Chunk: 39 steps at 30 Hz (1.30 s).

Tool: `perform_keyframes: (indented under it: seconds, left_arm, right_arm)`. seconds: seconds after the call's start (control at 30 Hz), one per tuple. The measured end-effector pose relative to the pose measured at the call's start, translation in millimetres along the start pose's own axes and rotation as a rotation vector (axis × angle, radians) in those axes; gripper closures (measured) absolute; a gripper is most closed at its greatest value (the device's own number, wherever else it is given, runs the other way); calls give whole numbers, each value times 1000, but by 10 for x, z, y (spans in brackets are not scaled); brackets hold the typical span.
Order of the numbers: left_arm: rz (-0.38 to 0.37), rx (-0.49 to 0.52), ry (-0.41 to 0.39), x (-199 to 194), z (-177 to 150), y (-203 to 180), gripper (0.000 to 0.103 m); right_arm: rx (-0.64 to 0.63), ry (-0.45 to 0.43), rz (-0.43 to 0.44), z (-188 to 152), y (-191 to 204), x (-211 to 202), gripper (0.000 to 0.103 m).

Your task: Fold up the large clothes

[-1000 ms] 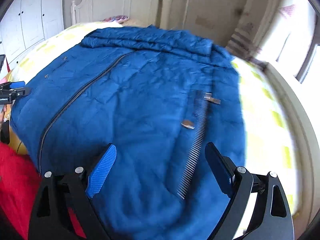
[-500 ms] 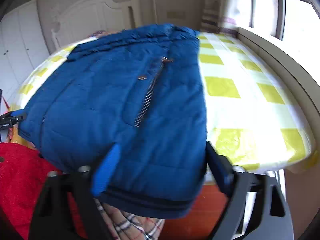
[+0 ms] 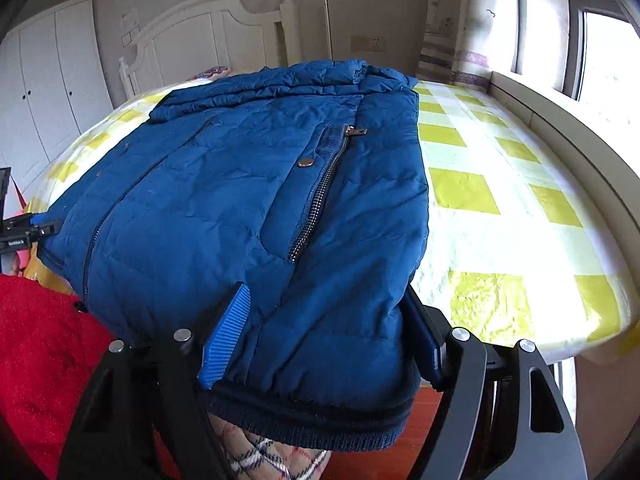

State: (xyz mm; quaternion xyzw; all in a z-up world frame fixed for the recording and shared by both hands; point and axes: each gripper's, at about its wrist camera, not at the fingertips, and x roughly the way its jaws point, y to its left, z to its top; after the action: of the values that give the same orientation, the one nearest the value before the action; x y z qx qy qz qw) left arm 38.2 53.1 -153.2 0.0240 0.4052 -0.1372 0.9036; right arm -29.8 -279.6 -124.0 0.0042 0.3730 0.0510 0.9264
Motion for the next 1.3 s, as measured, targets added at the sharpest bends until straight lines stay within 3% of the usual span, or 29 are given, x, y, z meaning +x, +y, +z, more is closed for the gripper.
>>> perform_keyframes:
  seconds: [0.07, 0.17, 0.43, 0.57, 0.77, 0.93, 1.03, 1.1, 1.2, 1.3]
  left_arm:
    - [-45, -23, -17, -41, 17, 10, 75]
    - [-83, -39, -82, -144, 57, -6, 86]
    - [-362, -228, -263, -557, 522, 372, 87]
    - [-383, -258, -343, -791, 671, 406, 87]
    - [-418, -308, -403, -1240, 338, 597, 88]
    - [-478, -299, -543, -1970, 184, 784, 90]
    - [-508, -278, -596, -2240, 241, 794, 90]
    - [-561, -291, -593, -2244, 421, 835, 90]
    - [-539, -303, -532, -1975, 923, 894, 89]
    - [-535, -420, -381, -1278, 1579, 1124, 82]
  right_arm:
    - [4, -41, -9, 15, 60, -48, 73]
    - [41, -105, -11, 62, 65, -123, 88]
    - [191, -346, 136, 570, -114, -595, 92]
    - [213, -412, 169, 690, -122, -870, 92]
    - [189, -443, 271, 477, 7, -1377, 92]
    - [84, -553, 337, 476, 258, -2049, 92]
    - [77, -616, 380, 618, 269, -2211, 92]
    - [64, -617, 387, 835, 278, -2166, 92]
    - [66, -560, 331, 1365, 216, -1811, 92]
    - [191, -397, 298, 2014, -105, -994, 92]
